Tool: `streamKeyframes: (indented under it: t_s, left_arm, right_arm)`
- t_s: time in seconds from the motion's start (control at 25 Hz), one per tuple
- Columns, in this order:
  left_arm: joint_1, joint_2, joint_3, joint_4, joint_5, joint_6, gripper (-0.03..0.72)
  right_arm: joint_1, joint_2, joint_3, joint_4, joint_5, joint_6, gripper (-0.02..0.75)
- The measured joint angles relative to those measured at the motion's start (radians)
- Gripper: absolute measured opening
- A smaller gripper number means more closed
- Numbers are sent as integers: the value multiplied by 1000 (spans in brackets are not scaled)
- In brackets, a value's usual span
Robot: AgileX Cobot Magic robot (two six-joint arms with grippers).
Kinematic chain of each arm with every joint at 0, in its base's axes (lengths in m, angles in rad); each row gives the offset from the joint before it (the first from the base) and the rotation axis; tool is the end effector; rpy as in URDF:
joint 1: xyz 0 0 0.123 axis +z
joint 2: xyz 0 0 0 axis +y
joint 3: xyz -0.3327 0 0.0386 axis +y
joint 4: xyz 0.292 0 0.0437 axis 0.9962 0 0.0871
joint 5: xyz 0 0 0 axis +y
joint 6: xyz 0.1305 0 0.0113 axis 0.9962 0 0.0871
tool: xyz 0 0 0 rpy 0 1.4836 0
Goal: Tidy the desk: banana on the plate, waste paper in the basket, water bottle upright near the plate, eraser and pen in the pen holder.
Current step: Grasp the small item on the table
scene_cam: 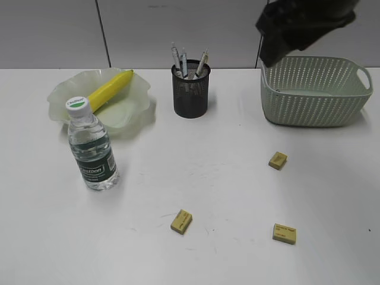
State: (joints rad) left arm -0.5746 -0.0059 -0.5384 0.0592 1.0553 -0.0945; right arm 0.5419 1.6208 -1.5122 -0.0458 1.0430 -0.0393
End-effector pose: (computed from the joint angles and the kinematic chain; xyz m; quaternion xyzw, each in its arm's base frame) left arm 0.0150 -0.0017 0.2944 0.1980 0.8160 -0.1502 0.5220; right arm 0.3571 0.2089 0.3507 -0.2833 0.9255 0.0409 0.2480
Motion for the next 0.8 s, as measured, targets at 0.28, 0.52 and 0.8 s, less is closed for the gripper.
streamKeyframes:
  t_s: [0.28, 0.52, 0.8]
  left_arm:
    - [0, 0, 0, 0, 0, 0, 314]
    - [0, 0, 0, 0, 0, 0, 314]
    - [0, 0, 0, 1, 0, 0, 314]
  right_arm:
    - [0, -342, 346, 12, -26, 5, 498]
    - [0, -637, 606, 37, -27, 11, 498]
    - [0, -1019, 814, 39, -37, 11, 485]
